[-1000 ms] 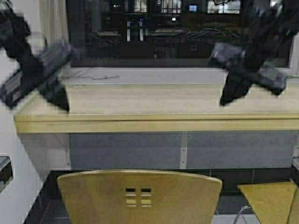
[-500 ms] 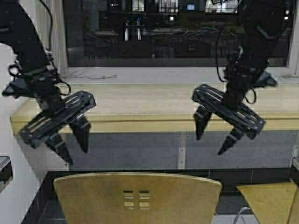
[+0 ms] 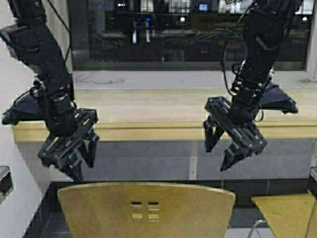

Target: Push the chairs under the table

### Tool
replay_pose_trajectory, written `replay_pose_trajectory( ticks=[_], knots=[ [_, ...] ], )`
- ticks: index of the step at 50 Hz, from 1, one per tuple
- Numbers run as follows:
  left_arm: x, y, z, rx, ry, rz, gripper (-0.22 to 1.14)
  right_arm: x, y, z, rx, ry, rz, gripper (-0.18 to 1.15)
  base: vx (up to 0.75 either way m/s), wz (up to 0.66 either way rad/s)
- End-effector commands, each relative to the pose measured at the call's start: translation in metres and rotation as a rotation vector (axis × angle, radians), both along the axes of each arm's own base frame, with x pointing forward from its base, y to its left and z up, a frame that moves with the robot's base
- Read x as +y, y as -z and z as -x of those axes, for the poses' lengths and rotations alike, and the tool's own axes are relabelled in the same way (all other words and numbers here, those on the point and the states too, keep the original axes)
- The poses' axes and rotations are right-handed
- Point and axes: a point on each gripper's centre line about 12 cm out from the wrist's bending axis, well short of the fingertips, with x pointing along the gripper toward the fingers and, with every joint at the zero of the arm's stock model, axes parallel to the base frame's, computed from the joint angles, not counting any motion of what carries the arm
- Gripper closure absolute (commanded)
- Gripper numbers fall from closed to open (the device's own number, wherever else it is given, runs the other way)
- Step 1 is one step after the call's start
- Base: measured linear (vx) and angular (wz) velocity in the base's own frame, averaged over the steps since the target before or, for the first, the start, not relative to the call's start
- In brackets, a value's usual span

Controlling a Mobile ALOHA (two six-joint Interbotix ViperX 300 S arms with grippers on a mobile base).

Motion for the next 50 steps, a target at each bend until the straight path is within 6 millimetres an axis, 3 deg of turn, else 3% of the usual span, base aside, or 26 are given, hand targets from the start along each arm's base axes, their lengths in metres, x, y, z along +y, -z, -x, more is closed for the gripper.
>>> replay_pose_trajectory(
  ticks=[1, 16, 33, 50],
  knots=[
    [-0.009, -0.002, -0.015, -0.032, 0.0, 0.013, 0.08, 0.006, -0.001, -0.011, -0.016, 0.0, -0.014, 0.06, 0.0, 0.0],
    [-0.018, 0.023, -0.03, -0.006, -0.009, 0.002, 0.08, 0.012, 0.031, -0.021, 0.036, -0.002, 0.005, 0.06, 0.0, 0.0],
    [-0.007, 0.048, -0.046, 0.024, -0.057, -0.014, 0.08, 0.026, 0.056, -0.043, 0.052, -0.019, -0.003, 0.06, 0.0, 0.0],
    [-0.006, 0.075, -0.066, 0.051, -0.051, -0.009, 0.08, 0.03, 0.086, -0.047, 0.103, -0.017, 0.003, 0.06, 0.0, 0.0]
  ],
)
